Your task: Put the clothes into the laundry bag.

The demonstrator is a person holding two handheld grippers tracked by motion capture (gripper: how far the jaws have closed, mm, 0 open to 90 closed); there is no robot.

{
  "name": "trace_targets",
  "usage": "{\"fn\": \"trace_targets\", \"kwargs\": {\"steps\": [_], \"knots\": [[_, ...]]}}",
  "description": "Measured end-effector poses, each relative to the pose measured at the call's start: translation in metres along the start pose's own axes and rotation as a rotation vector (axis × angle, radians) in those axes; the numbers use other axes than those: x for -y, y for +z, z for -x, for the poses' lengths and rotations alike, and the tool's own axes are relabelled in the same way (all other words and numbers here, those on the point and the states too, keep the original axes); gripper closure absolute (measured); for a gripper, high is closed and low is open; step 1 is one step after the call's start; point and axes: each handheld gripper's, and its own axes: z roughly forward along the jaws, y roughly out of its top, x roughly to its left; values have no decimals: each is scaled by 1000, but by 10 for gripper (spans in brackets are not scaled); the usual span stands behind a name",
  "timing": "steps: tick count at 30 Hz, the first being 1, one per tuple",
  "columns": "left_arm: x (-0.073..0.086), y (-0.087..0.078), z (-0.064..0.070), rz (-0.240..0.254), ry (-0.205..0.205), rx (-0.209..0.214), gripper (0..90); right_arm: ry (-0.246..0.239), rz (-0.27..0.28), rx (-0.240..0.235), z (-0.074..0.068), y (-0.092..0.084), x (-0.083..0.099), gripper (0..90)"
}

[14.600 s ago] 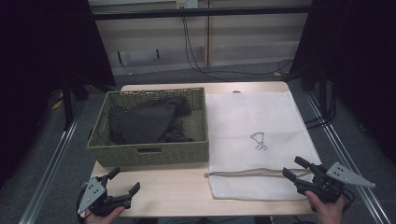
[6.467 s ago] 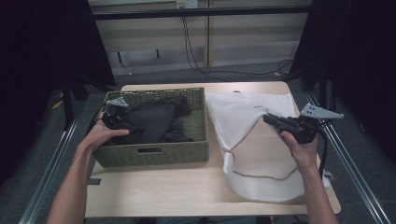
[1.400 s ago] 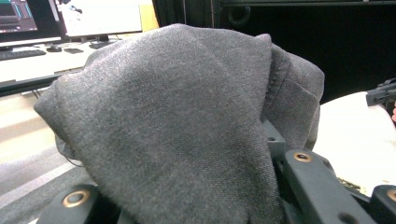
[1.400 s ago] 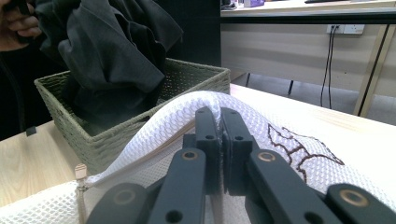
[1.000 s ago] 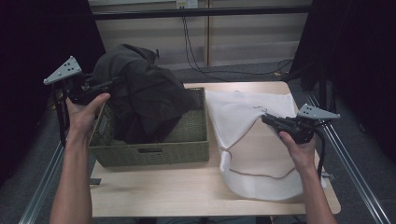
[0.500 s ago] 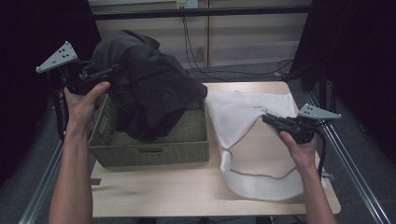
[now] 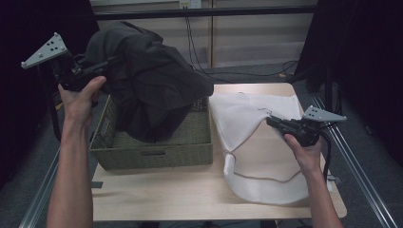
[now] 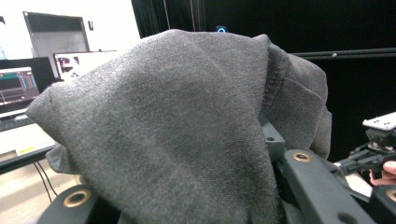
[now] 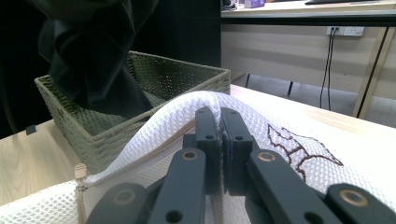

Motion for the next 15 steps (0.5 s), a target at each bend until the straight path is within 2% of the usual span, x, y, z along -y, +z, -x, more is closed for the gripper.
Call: {"fn": "trace_targets", "kwargs": {"steps": [9, 10, 15], "knots": [[-22, -4, 6, 38, 12, -18, 668, -1, -1, 0, 0, 0, 0, 879], [-27, -5, 6, 35, 27, -17, 668, 2, -4, 0, 0, 0, 0, 879], [-38, -6, 7, 47, 36, -22, 668, 1, -2, 1, 0, 0, 0, 879]]}}
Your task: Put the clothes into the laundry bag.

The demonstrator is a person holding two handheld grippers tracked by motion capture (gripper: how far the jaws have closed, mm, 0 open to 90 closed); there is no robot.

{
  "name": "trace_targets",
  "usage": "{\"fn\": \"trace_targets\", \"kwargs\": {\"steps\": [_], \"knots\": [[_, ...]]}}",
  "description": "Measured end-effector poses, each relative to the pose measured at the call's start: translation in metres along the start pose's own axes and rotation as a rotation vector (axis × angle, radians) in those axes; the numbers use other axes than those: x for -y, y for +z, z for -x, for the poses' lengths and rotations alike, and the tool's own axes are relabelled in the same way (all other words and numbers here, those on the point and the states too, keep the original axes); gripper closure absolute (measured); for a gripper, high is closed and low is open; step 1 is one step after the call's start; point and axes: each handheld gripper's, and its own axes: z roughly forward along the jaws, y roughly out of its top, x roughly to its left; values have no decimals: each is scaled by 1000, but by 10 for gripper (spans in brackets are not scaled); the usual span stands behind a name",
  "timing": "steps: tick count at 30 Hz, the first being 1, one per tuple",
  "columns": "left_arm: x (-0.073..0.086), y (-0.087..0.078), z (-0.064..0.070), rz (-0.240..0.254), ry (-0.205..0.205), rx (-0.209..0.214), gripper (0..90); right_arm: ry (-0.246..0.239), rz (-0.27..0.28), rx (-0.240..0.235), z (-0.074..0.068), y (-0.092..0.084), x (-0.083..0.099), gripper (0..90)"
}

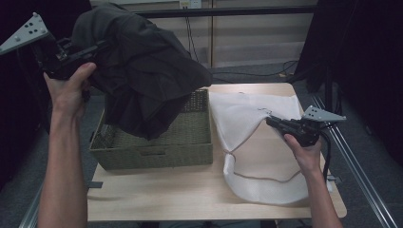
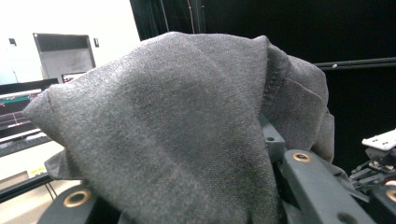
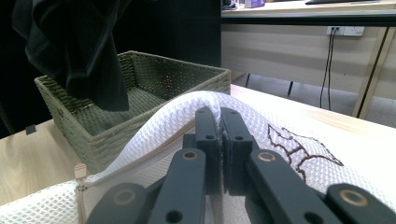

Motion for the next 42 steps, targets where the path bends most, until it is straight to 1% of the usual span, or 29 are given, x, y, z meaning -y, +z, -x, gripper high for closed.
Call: {"fn": "trace_targets", "kwargs": {"steps": [1, 3, 5, 6, 7, 8, 10, 12, 13, 16, 17, 18, 19, 21, 22, 23, 25, 26, 28, 30, 32, 33, 34, 36, 39, 41, 42], "knots": [[-4, 1, 0, 6, -1, 4, 668, -1, 1, 1, 0, 0, 0, 879], [-6, 1, -1, 6, 0, 2, 668, -2, 2, 0, 0, 0, 0, 879], [-11, 2, -1, 25, -7, -3, 668, 0, 0, -2, 0, 0, 0, 879], [-11, 2, -1, 25, -7, -3, 668, 0, 0, -2, 0, 0, 0, 879], [-13, 2, -2, 20, 3, -4, 668, -2, 2, 1, 0, 0, 0, 879], [-15, 3, -1, 26, -4, -7, 668, -2, 2, 1, 0, 0, 0, 879], [-22, 5, 0, 25, 9, -9, 668, 0, 3, 1, 1, -1, 0, 879], [-25, 5, 1, 28, 10, -13, 668, -2, 3, 0, 1, 0, 0, 879], [-30, 6, 0, 30, 18, -13, 668, 0, 4, -1, 0, 0, 0, 879], [-40, 6, -2, 39, 20, -29, 668, -1, 2, -2, 0, -1, 0, 879], [-43, 5, -3, 43, 25, -29, 668, 2, 1, 1, 0, -1, 0, 879], [-43, 5, -3, 43, 25, -29, 668, 2, 1, 1, 0, -1, 0, 879], [-50, 5, -2, 47, 33, -34, 669, 1, 1, 0, 0, -1, 0, 880], [-56, 5, 0, 45, 42, -37, 668, 5, 3, -2, 0, -2, 0, 880], [-56, 5, 0, 45, 42, -37, 668, 4, 8, -6, -1, -1, -1, 879], [-60, 5, 3, 57, 43, -38, 668, 4, 6, -5, -1, -1, -1, 880], [-64, 5, 5, 59, 45, -37, 668, 2, 6, -8, -1, -1, -1, 880], [-65, 5, 7, 60, 43, -47, 668, 4, 5, -8, -1, -1, -1, 880], [-67, 4, 8, 66, 41, -51, 669, 4, 6, -8, -1, -1, 0, 880], [-72, 2, 12, 76, 45, -45, 669, 4, 4, -8, -1, -1, 0, 879], [-74, 1, 13, 78, 47, -43, 669, 4, 4, -8, -1, -1, 0, 880], [-78, -2, 17, 90, 54, -39, 669, 1, 2, -8, -1, -1, 0, 880], [-78, -2, 17, 90, 54, -39, 668, 1, 2, -8, -1, -1, 0, 880], [-85, -5, 22, 102, 70, -34, 669, 2, 1, -8, -1, 0, 0, 880], [-93, -8, 27, 111, 76, -29, 669, 4, 0, -9, -2, 0, 0, 880], [-95, -9, 29, 117, 77, -29, 669, 4, 0, -6, -2, 1, 0, 880], [-96, -10, 31, 123, 73, -27, 669, 4, 0, -6, -2, 1, 0, 880]]}}
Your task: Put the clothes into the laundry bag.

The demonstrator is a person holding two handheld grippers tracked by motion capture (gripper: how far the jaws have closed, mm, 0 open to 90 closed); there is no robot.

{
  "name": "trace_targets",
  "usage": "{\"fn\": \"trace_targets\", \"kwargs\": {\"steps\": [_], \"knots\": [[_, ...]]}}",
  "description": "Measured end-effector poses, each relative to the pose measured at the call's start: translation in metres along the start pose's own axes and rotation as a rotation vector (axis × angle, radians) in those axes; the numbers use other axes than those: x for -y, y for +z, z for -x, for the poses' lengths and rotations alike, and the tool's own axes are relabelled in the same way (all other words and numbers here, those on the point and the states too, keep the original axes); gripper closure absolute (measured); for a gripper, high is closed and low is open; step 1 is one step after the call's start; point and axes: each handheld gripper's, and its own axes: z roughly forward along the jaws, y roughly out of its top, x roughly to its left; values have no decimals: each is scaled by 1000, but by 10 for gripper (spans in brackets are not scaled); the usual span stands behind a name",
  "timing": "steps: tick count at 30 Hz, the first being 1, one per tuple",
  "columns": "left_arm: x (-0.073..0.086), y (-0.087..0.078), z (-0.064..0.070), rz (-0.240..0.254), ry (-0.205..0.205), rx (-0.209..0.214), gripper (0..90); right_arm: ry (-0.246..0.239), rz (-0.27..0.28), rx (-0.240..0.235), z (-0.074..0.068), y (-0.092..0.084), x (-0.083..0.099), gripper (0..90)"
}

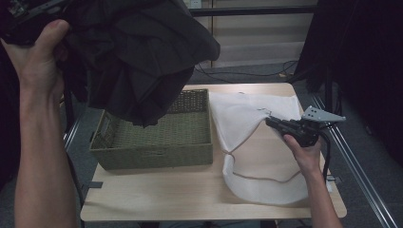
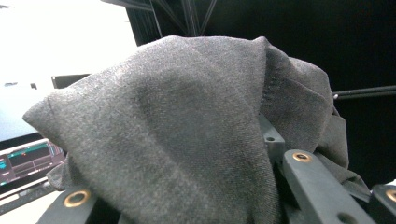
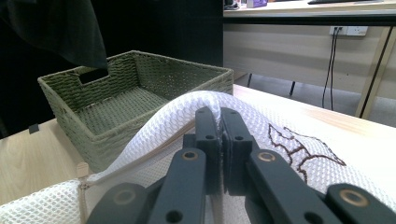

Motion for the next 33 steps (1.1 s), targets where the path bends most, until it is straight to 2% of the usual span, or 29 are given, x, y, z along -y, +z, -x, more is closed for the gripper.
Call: {"fn": "trace_targets", "kwargs": {"steps": [1, 2, 6, 7, 10, 11, 16, 21, 23, 26, 31, 33], "knots": [[-2, -1, 2, 7, 6, 0, 669, -2, 1, -3, 0, 0, 0, 880], [-3, -4, 7, 34, -3, 11, 670, -1, 1, -1, 0, 0, 0, 880], [-3, -8, 14, 45, 6, 28, 671, -2, -1, 1, 0, -1, 1, 880], [-3, -10, 19, 56, 6, 50, 671, -2, -2, 2, 0, 0, 1, 880], [-4, -11, 24, 66, -1, 68, 671, 0, -3, 1, 0, 0, 1, 880], [-5, -12, 27, 73, -1, 91, 671, -3, -5, 0, 0, 0, 1, 880], [-5, -13, 39, 89, 4, 127, 671, -4, -12, 0, -1, 2, 1, 880], [0, -13, 48, 110, -17, 159, 671, -6, -13, -4, -1, 3, 2, 881], [3, -11, 56, 120, -9, 170, 671, -4, -15, 2, -1, 4, 2, 880], [4, -9, 60, 124, -8, 183, 670, -3, -18, -4, -2, 5, 3, 881], [13, 4, 68, 125, -39, 203, 670, -1, -22, -3, -2, 5, 3, 880], [18, 13, 74, 125, -46, 229, 670, -7, -17, -3, -1, 5, 3, 880]]}}
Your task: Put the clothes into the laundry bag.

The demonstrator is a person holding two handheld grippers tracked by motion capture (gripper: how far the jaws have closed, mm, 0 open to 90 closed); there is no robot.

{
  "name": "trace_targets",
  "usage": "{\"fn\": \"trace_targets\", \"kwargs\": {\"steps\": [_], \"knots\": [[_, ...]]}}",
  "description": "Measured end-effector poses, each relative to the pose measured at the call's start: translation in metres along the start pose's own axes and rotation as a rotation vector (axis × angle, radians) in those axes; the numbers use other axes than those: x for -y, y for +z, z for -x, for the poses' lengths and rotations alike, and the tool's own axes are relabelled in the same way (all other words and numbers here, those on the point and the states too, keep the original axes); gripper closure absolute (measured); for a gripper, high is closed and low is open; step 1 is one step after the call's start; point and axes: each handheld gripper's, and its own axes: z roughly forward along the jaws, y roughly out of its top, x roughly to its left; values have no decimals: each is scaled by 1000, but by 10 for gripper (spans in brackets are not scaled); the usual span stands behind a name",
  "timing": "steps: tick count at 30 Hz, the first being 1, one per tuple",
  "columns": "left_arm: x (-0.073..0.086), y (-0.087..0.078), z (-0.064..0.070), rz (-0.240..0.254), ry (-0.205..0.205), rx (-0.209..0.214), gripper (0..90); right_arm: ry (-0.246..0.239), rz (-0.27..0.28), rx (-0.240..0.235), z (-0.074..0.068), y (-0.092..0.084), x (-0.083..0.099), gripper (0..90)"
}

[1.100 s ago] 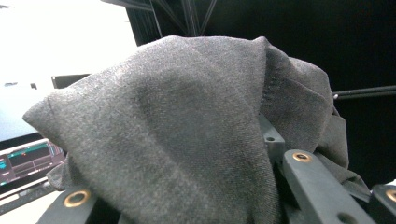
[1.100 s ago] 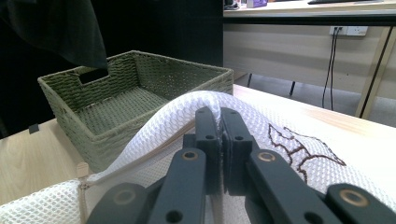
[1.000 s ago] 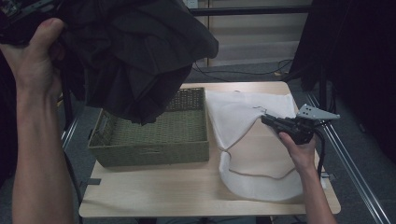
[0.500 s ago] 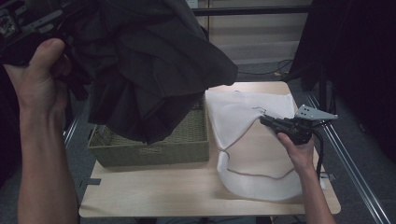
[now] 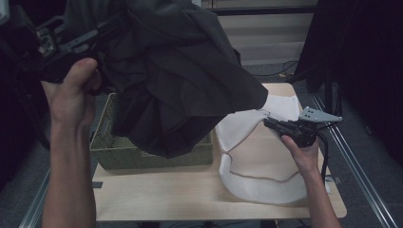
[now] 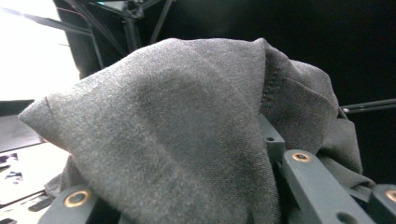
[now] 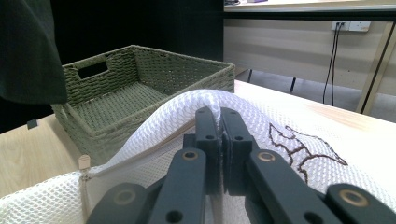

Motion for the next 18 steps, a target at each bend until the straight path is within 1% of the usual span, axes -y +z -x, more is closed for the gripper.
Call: {"fn": "trace_targets", "kwargs": {"steps": [1, 2, 3, 4, 6, 7, 8, 9, 10, 11, 12, 13, 14, 15, 17, 18], "knots": [[0, 0, 0, 0, 0, 0, 670, 0, 0, 0, 0, 0, 0, 880], [2, 7, 3, -2, -8, 19, 670, 3, 0, 5, 0, 0, 0, 881], [2, 11, 5, -4, -7, 24, 670, 3, 0, 7, 0, -1, 0, 881], [2, 11, 5, -4, -7, 24, 670, 3, 0, 7, 0, -1, 0, 881], [2, 20, 12, 0, -5, 51, 670, 2, 4, 3, 1, -1, 0, 881], [2, 23, 14, 5, -9, 58, 670, 1, 5, 4, 1, -1, 0, 881], [2, 25, 16, 9, -7, 68, 670, 1, 5, 3, 2, -1, 0, 881], [2, 25, 16, 9, -7, 68, 670, 1, 5, 3, 2, -1, 0, 881], [3, 30, 21, 17, -21, 77, 670, 5, 11, 7, 2, -2, 0, 881], [3, 32, 22, 15, -20, 91, 669, 11, 10, 1, 1, -3, 0, 880], [3, 32, 22, 15, -20, 91, 669, 9, 10, 4, 2, -3, 0, 881], [5, 37, 25, 25, -30, 98, 669, 6, 11, 5, 2, -3, 0, 881], [6, 39, 27, 25, -28, 110, 669, 10, 11, 1, 2, -2, 1, 881], [7, 41, 30, 24, -28, 117, 669, 1, 9, 0, 2, -2, 1, 881], [10, 43, 35, 21, -26, 134, 669, 6, 8, -2, 2, -2, 1, 881], [13, 44, 37, 22, -26, 140, 669, 0, 15, 6, 3, -2, 0, 881]]}}
